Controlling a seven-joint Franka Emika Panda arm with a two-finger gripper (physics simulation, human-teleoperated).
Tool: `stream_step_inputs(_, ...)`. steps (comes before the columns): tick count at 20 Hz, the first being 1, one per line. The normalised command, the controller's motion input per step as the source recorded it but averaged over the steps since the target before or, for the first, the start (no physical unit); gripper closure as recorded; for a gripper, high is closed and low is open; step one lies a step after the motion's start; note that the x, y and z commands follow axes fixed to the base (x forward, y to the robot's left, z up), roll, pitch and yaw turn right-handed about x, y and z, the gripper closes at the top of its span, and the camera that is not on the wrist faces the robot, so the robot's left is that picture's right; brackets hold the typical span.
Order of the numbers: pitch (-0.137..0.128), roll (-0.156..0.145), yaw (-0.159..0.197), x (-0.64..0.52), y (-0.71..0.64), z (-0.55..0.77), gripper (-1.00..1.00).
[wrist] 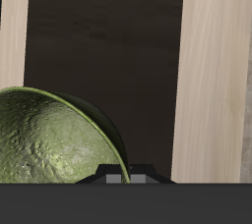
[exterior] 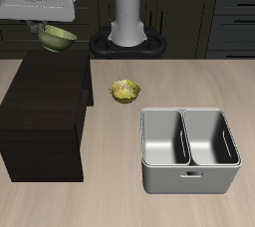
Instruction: Place the green bowl on top of the shelf
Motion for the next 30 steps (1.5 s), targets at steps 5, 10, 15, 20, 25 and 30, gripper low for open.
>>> stream_step_inputs(5, -0.004, 0.014, 0.005, 0.01, 0.05, -0.05, 1.00)
stream_step_inputs(10, 0.008, -0.002, 0.019, 0.07, 0.04, -0.13, 1.00)
stream_step_inputs(15, 0.015, -0.018, 0.002, 0.07, 0.00, -0.15, 1.00)
stream_step_inputs(20, 0.008, -0.085, 0.023, 0.04, -0.07, -0.10, -1.00)
stream_step_inputs(25, 0.006, 0.023, 0.015, -0.09, 0.13, -0.08, -1.00)
stream_step_inputs(30, -0.022, 0.070, 0.029, -0.16, 0.30, 0.01, -1.00)
